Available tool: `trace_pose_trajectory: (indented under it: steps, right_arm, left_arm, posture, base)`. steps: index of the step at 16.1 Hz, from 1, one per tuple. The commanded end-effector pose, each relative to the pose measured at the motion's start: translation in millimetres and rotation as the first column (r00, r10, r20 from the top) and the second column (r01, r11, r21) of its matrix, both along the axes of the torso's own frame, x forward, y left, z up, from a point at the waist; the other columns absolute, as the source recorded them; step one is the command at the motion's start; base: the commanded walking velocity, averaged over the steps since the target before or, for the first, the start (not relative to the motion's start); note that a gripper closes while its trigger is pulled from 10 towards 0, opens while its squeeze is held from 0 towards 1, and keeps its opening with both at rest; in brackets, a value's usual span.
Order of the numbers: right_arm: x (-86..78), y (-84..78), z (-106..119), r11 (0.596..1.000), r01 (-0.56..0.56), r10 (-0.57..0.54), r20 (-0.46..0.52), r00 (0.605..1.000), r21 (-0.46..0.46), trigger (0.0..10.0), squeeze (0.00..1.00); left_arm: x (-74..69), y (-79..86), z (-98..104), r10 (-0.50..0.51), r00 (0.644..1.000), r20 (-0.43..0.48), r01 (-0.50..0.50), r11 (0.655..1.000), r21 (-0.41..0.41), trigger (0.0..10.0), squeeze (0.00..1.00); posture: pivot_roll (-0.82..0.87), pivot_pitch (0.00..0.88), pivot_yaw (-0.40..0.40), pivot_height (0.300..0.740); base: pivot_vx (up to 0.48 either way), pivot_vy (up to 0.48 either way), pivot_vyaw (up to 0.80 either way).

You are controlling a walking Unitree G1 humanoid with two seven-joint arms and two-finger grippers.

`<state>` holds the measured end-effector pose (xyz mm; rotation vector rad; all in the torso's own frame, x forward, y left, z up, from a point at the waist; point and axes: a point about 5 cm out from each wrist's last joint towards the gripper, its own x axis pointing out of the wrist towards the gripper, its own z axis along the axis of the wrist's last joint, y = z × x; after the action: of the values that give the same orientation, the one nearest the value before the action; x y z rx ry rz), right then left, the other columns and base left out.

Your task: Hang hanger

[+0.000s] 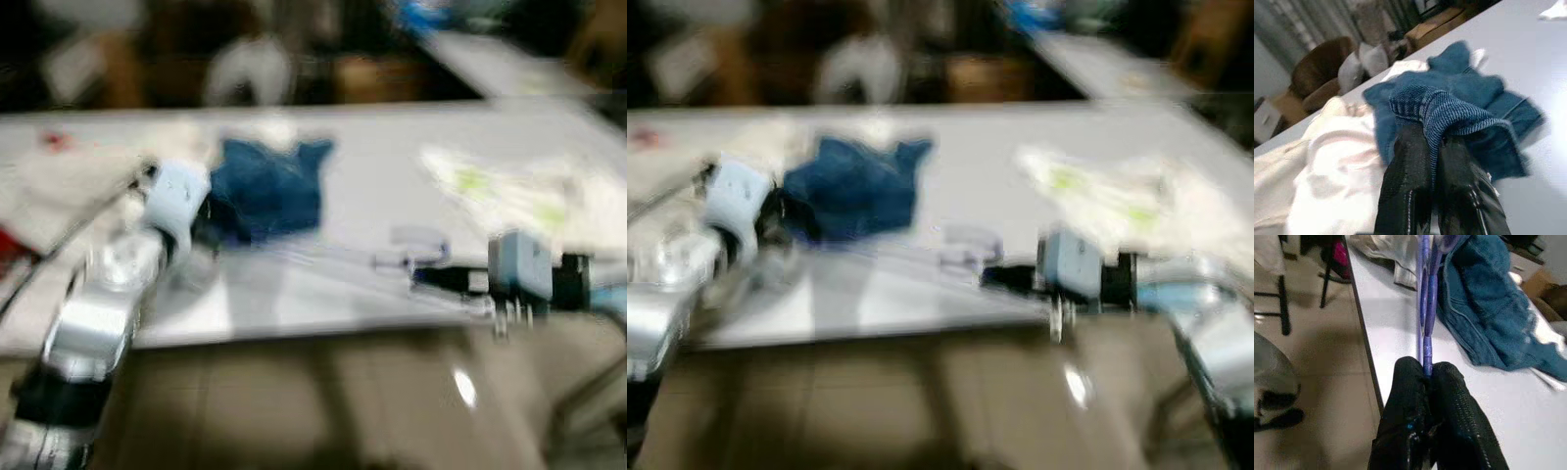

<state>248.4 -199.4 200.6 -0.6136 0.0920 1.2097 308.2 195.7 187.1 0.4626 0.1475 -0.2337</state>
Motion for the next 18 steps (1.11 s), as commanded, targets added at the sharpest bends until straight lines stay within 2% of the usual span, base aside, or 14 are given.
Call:
trace_pose_trajectory:
  steps: [1,9,10,11,12,13,16,18]
  right_arm:
    - [1.0,0.5,7,1.000,-0.005,0.005,0.022,1.000,0.004,10.0,0.00]
    - [1.0,0.5,7,1.000,-0.005,0.005,0.022,1.000,0.004,10.0,0.00]
    - [-5.2,-3.5,13,1.000,-0.018,0.018,0.004,1.000,-0.006,10.0,0.00]
    - [14.2,-3.1,37,0.963,0.133,-0.143,0.025,0.989,0.235,10.0,0.00]
    - [21.6,-0.1,42,0.933,0.176,-0.191,0.017,0.981,0.314,10.0,0.00]
    - [28.3,9.3,40,0.911,0.193,-0.211,0.009,0.977,0.366,10.0,0.00]
    - [29.3,18.1,34,0.912,0.193,-0.206,-0.002,0.979,0.362,10.0,0.00]
    - [36.1,20.0,31,0.903,0.247,-0.256,-0.023,0.966,0.352,10.0,0.00]
  left_arm:
    - [0.3,-0.3,3,-0.001,1.000,0.010,0.001,1.000,0.010,10.0,0.00]
    - [0.3,-0.3,3,-0.001,1.000,0.010,0.001,1.000,0.010,10.0,0.00]
    - [1.2,3.7,2,-0.001,1.000,-0.008,0.001,0.999,0.045,10.0,0.05]
    - [-19.6,71.1,0,0.084,0.993,-0.077,-0.074,0.988,0.133,10.0,1.00]
    - [-27.1,84.6,0,0.086,0.991,-0.098,-0.070,0.986,0.154,10.0,1.00]
    - [-29.7,84.5,-3,0.074,0.992,-0.105,-0.058,0.988,0.145,10.0,1.00]
    - [-23.4,75.3,4,0.064,0.997,-0.039,-0.060,0.994,0.097,10.0,1.00]
    - [-23.1,69.1,8,0.003,0.999,-0.035,-0.002,0.999,0.043,10.0,1.00]
  posture:
    - [-0.09,0.000,0.037,0.740]
    - [-0.09,0.000,0.037,0.740]
    - [-0.09,0.000,0.042,0.740]
    - [-0.07,0.000,0.040,0.740]
    - [-0.07,0.000,0.040,0.740]
    - [-0.06,0.000,0.042,0.740]
    - [-0.06,0.000,0.040,0.740]
    - [-0.06,0.000,0.044,0.740]
  base:
    - [0.000,0.000,0.00]
    - [0.000,0.000,0.00]
    - [0.000,0.000,0.00]
    - [0.000,0.000,0.00]
    - [0.000,0.000,0.00]
    - [0.000,0.000,0.00]
    - [0.000,0.000,0.00]
    - [0.000,0.000,0.00]
